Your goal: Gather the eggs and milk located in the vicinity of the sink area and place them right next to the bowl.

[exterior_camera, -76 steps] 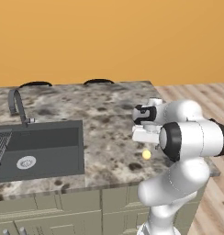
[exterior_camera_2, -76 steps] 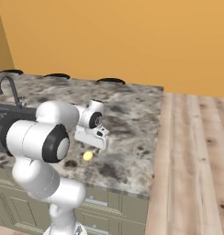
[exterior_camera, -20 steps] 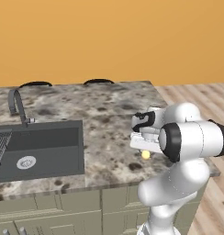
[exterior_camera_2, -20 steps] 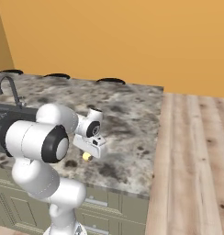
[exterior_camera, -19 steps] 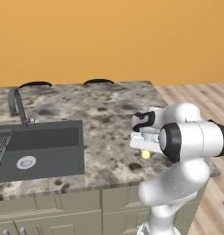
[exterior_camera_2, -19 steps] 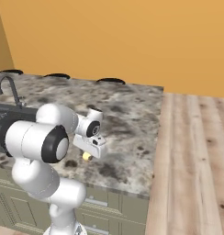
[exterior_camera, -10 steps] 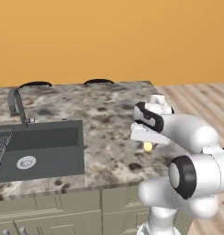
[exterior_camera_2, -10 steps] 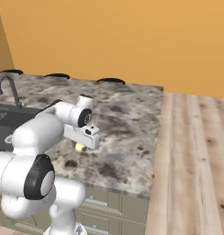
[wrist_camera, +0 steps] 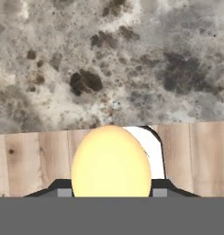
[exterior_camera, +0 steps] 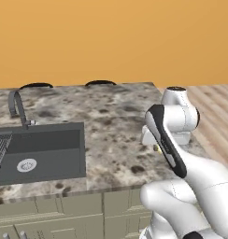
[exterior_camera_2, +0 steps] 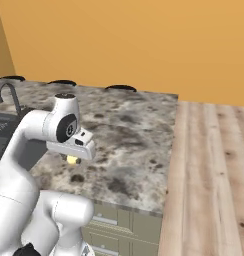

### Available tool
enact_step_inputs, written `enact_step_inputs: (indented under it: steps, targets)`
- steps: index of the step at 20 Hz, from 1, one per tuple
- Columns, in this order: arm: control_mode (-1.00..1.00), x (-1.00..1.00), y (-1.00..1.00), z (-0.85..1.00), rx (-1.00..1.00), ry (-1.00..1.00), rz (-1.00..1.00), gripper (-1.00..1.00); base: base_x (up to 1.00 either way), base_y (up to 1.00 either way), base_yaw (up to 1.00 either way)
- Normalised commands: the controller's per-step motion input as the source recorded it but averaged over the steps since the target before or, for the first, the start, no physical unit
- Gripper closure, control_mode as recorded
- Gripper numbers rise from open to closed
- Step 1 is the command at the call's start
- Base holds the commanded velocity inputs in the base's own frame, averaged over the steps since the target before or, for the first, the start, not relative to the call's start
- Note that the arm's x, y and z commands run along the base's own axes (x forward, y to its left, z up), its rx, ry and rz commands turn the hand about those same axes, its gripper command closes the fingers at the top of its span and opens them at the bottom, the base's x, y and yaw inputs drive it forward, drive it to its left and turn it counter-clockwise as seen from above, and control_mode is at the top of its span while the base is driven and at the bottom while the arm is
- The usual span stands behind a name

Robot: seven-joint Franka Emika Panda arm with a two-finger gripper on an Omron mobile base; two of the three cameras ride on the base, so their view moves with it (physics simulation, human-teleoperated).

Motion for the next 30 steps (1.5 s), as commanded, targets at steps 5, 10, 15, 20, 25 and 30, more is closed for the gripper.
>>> enact_step_inputs:
  steps: [5,10,15,20,25,30]
  targets:
    - [-1.0,-0.49,0.04,0.55,0.0,-0.17,0.07,1.0,0.0,0.0,0.0]
    - [-1.0,0.0,0.0,0.0,0.0,0.0,0.0,1.0,0.0,0.0,0.0]
    - [-1.0,-0.05,0.05,0.0,0.0,0.0,0.0,1.0,0.0,0.0,0.0]
    - [1.0,-0.1,0.12,0.0,0.0,0.0,0.02,1.0,-0.52,0.77,0.09]
    - [1.0,0.0,0.0,0.0,0.0,0.0,0.0,1.0,-0.29,1.0,0.11]
    - [1.0,0.0,0.0,0.0,0.0,0.0,0.0,1.0,0.0,1.0,0.22]
